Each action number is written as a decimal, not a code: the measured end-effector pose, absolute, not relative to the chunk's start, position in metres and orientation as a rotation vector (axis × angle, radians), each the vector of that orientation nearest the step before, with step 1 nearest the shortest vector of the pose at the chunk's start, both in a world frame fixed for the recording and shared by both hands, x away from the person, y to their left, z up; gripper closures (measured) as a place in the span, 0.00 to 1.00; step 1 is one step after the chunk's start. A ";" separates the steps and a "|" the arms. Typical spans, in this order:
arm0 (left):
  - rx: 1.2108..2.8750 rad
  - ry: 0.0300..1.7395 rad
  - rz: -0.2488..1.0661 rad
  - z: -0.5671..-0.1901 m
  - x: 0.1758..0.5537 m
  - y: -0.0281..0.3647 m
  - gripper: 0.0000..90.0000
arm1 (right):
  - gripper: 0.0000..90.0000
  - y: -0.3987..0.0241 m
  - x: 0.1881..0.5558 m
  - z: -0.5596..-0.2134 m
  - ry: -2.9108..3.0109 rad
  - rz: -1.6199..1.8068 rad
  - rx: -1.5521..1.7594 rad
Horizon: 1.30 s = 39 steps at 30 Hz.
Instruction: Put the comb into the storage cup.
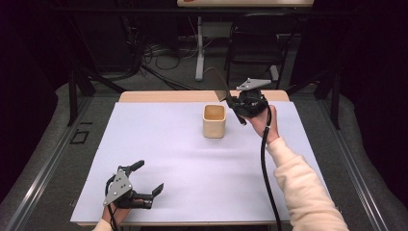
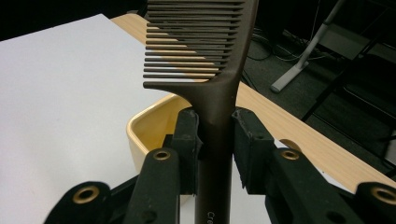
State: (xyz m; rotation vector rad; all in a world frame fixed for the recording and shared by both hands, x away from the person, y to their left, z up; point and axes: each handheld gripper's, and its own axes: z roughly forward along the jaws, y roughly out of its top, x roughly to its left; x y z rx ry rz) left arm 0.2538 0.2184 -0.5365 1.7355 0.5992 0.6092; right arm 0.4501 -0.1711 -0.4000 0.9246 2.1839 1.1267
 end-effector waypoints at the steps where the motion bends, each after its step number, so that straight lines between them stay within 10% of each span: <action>1: 1.735 0.599 0.610 -0.536 0.254 0.218 0.02 | 0.80 -0.171 0.451 -0.400 2.182 1.131 0.921; 39: 1.734 0.600 0.609 -0.537 0.254 0.218 0.02 | 0.80 -0.159 0.458 -0.394 2.077 1.232 0.908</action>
